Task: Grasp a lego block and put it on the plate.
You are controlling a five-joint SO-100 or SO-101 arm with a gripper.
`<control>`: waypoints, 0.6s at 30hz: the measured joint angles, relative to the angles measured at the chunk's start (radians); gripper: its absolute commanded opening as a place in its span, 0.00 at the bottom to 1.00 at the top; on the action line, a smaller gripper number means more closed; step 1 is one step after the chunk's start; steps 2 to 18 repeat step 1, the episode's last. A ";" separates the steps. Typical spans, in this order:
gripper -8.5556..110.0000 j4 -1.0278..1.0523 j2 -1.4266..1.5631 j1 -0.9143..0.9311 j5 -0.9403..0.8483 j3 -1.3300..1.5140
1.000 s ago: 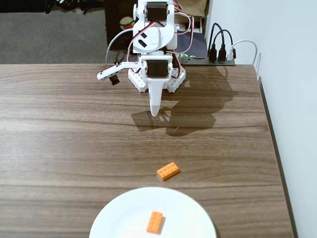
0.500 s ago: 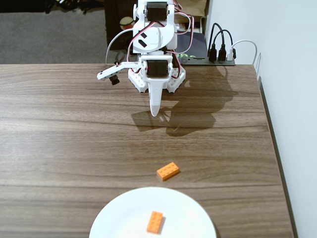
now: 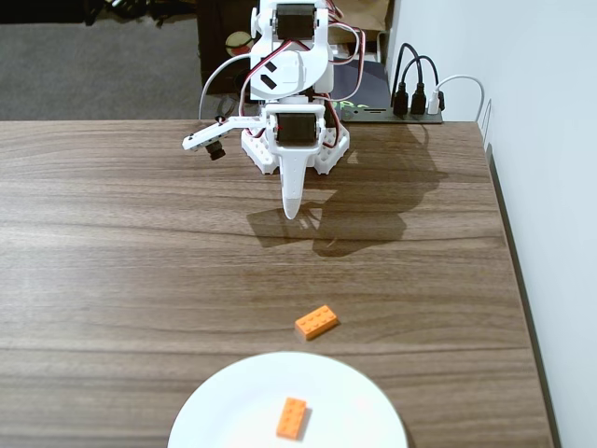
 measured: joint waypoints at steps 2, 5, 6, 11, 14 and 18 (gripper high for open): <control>0.08 0.000 0.000 0.000 0.000 0.000; 0.08 0.000 0.000 0.000 0.000 0.000; 0.08 0.000 0.000 0.000 0.000 0.000; 0.08 0.000 0.000 0.000 0.000 0.000; 0.08 0.000 0.000 0.000 0.000 0.000; 0.08 0.000 0.000 0.000 0.000 0.000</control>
